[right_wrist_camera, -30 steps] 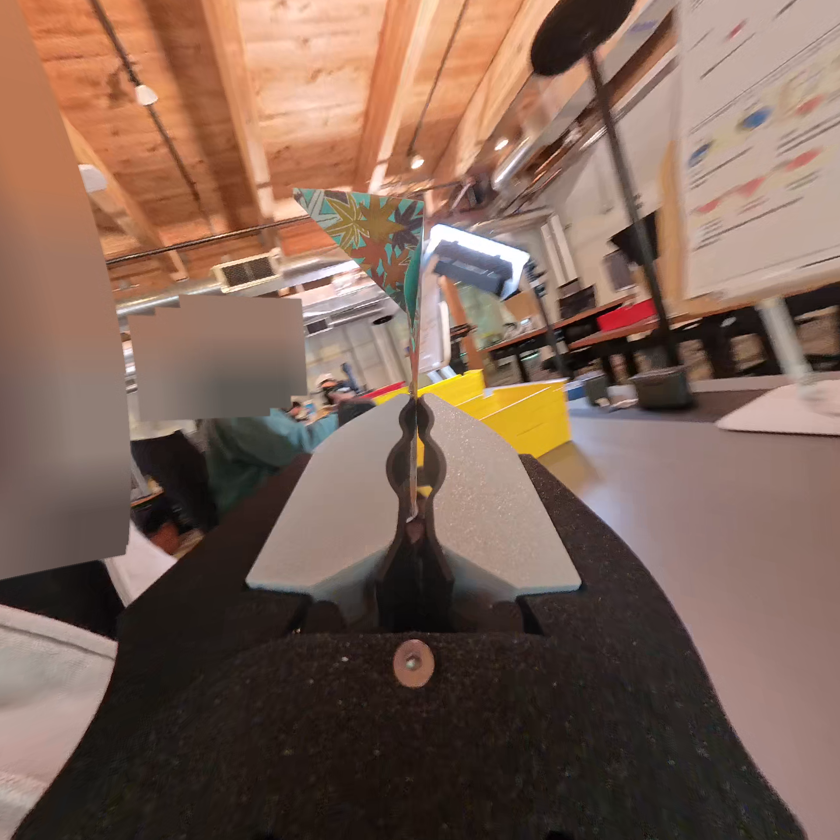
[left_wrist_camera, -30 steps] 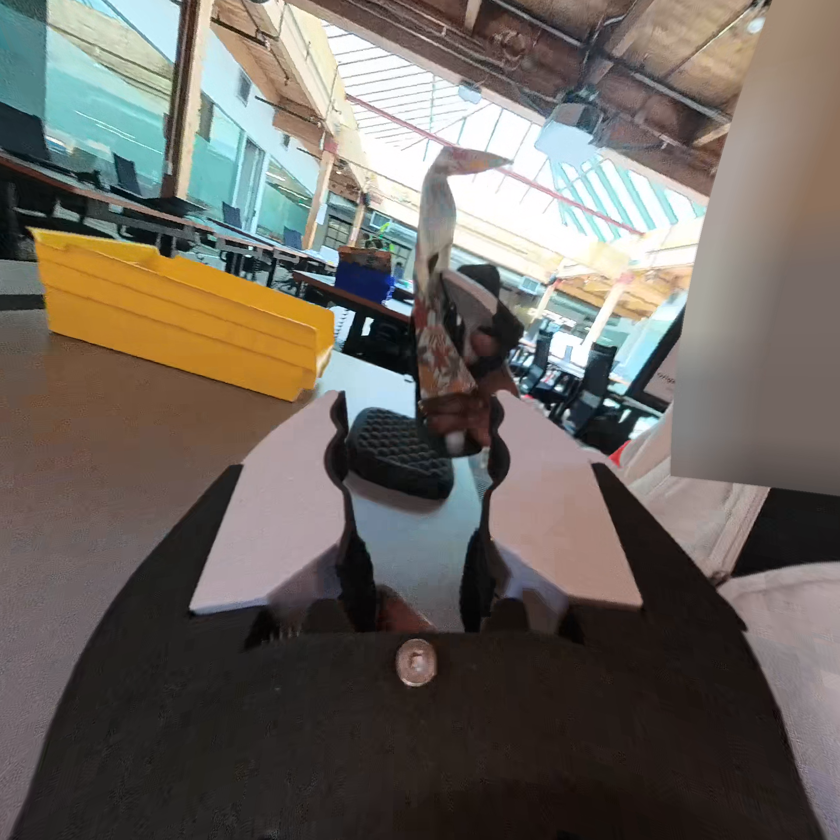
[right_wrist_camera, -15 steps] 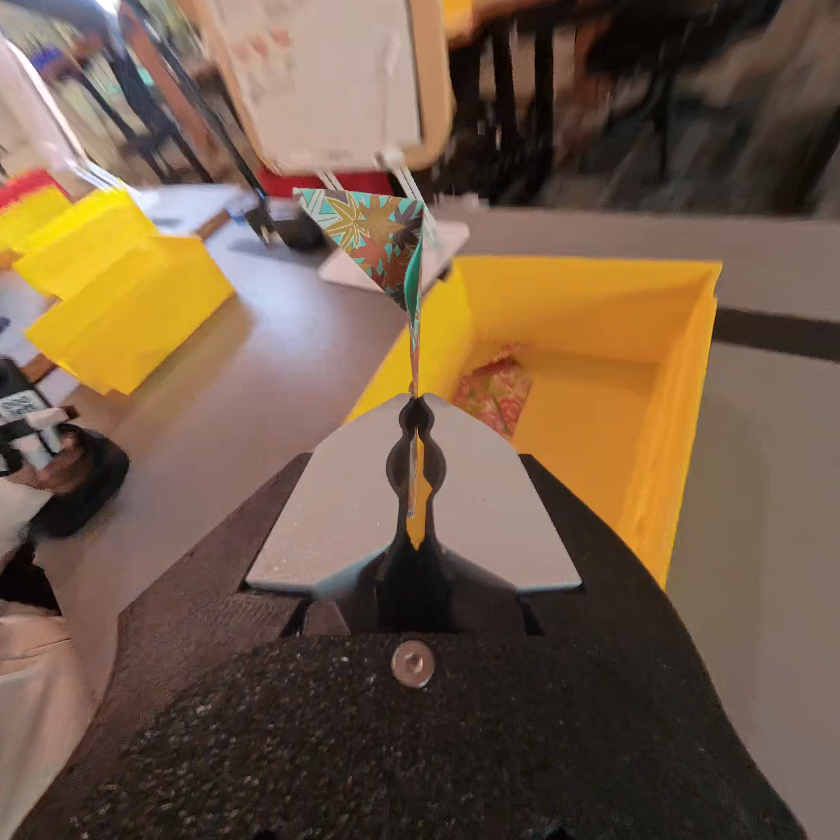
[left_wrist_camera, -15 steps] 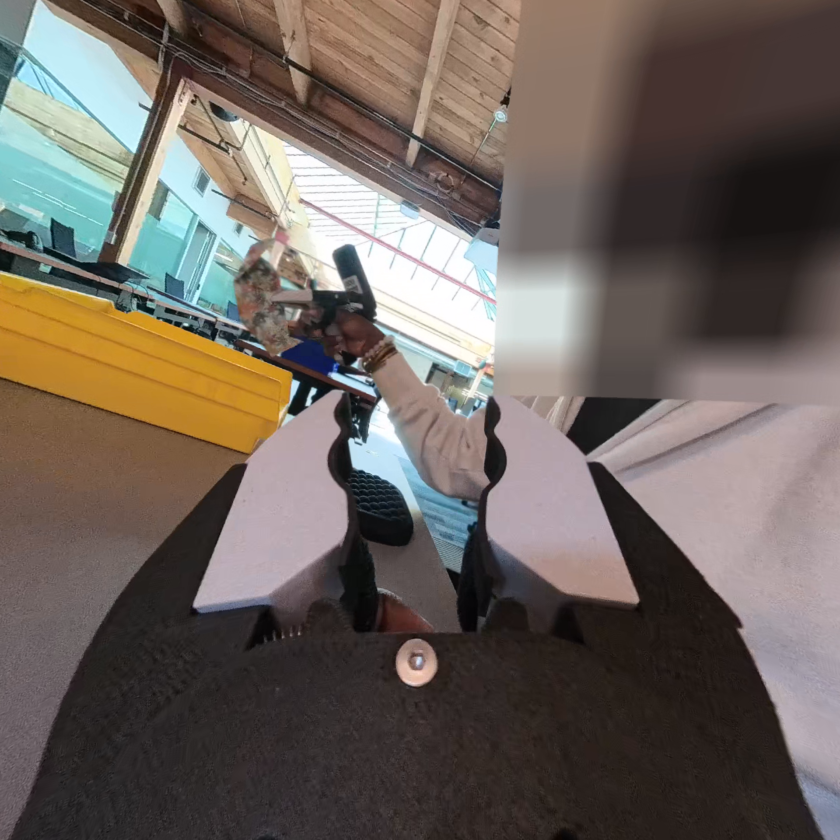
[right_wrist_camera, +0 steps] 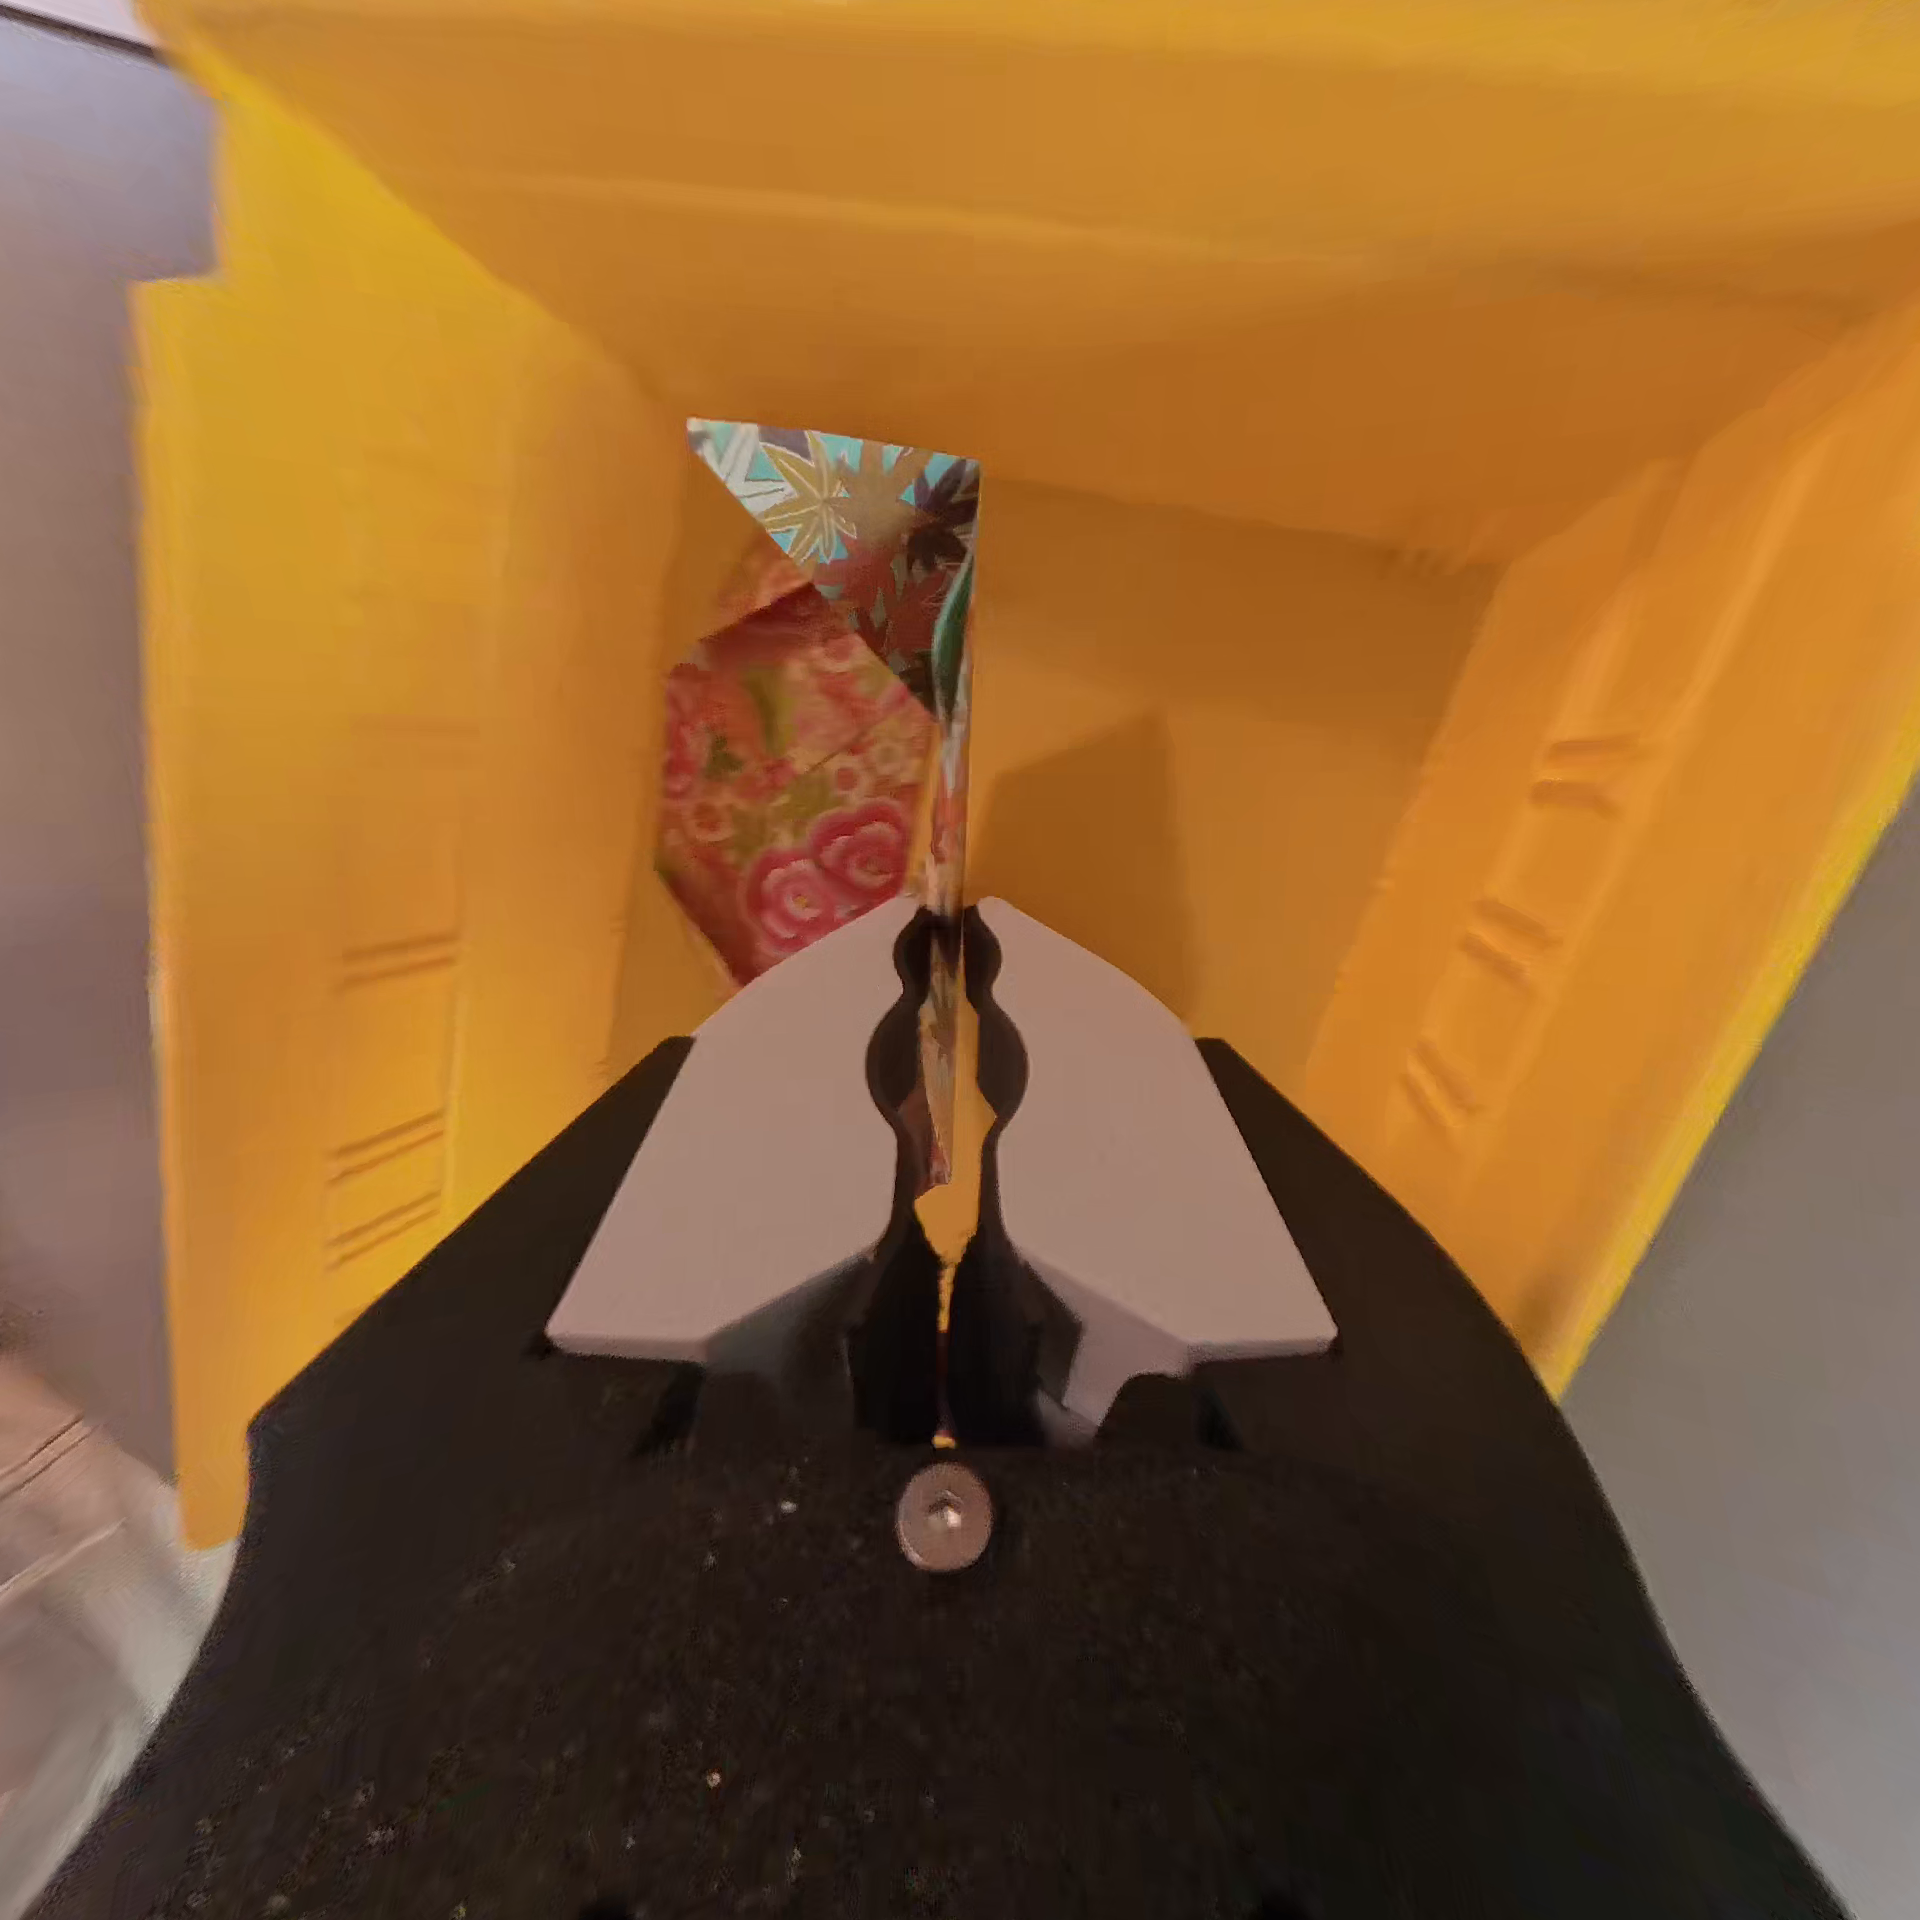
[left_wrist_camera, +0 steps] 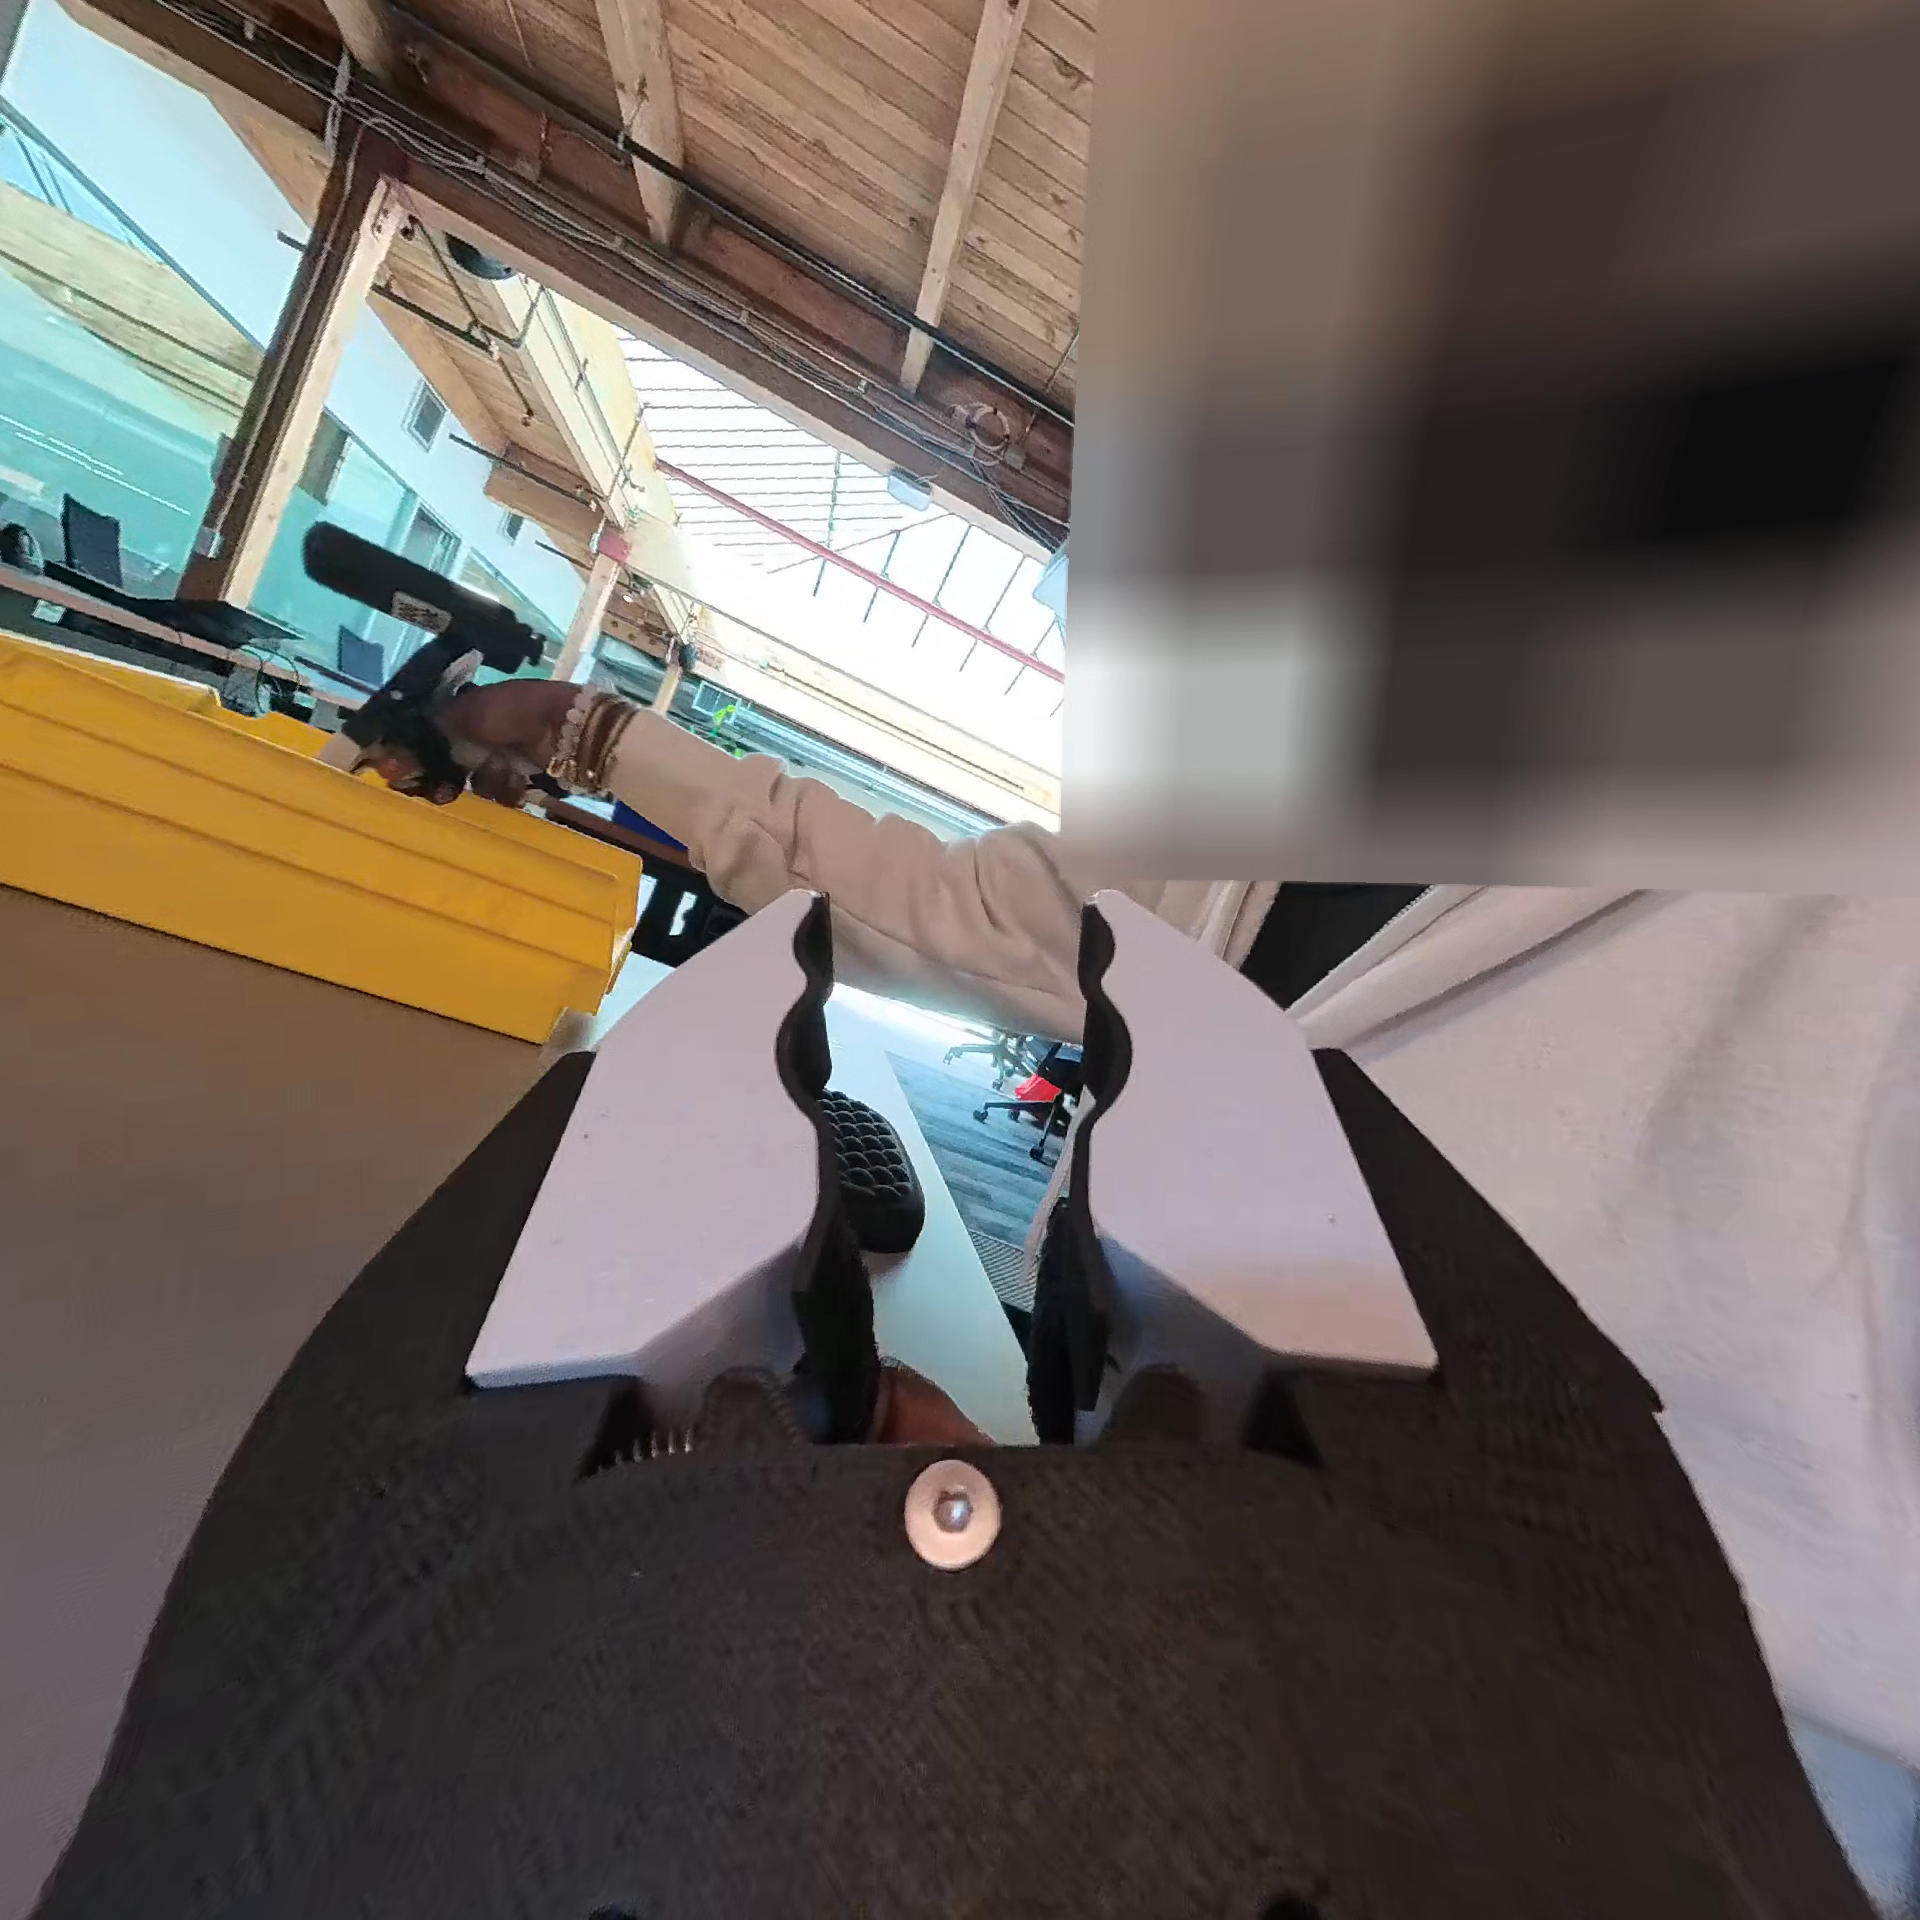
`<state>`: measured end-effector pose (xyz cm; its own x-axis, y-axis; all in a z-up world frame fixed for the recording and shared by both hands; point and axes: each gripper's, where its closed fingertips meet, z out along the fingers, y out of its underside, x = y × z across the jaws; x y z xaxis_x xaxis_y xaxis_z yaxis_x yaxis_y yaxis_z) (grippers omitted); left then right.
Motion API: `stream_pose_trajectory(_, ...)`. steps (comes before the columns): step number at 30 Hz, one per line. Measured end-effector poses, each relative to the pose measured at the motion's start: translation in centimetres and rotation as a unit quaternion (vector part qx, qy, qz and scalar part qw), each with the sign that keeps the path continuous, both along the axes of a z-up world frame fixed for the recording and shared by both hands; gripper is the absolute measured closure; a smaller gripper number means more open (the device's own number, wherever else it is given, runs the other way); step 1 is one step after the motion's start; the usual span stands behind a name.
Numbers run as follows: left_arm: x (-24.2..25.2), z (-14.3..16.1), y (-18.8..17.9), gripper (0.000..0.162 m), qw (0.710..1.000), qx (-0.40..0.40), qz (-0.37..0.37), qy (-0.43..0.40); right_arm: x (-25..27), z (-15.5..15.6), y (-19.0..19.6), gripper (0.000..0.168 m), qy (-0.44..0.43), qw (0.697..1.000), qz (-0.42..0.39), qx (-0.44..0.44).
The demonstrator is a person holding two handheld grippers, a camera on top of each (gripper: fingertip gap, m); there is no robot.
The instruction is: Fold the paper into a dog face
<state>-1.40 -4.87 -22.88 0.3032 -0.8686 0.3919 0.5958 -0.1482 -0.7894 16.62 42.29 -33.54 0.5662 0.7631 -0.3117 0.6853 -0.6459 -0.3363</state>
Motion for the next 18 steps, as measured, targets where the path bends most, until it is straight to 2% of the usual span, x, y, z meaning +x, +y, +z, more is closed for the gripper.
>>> stream_pose_trajectory(5,0.3,-0.1,-0.1,0.118,1.000,0.002,-0.003,0.009,1.9,0.4,2.7,0.138,-0.099,0.989,-0.012,0.112)
stream_pose_trajectory(7,0.3,-0.1,-0.1,0.117,1.000,0.001,-0.005,0.010,2.8,1.8,3.4,0.130,-0.138,0.974,-0.004,0.180)
stream_pose_trajectory(9,0.4,-0.1,-0.1,0.117,1.000,0.000,-0.004,0.013,2.6,4.3,3.1,0.130,-0.125,0.961,-0.002,0.246)
stream_pose_trajectory(11,0.5,-0.2,0.0,0.117,1.000,0.000,0.001,0.018,1.7,7.9,1.5,0.129,-0.062,0.947,-0.009,0.316)
stream_pose_trajectory(13,0.6,-0.2,0.0,0.115,1.000,0.001,0.005,0.023,0.1,12.1,-2.1,0.122,0.049,0.925,-0.006,0.377)
stream_pose_trajectory(16,0.9,-0.3,-0.1,0.112,0.999,0.003,0.006,0.035,-1.2,17.2,-10.1,0.103,0.214,0.873,0.013,0.438)
stream_pose_trajectory(18,1.1,-0.3,-0.2,0.111,0.999,0.010,0.008,0.043,-1.8,19.0,-16.4,0.094,0.314,0.830,0.037,0.460)
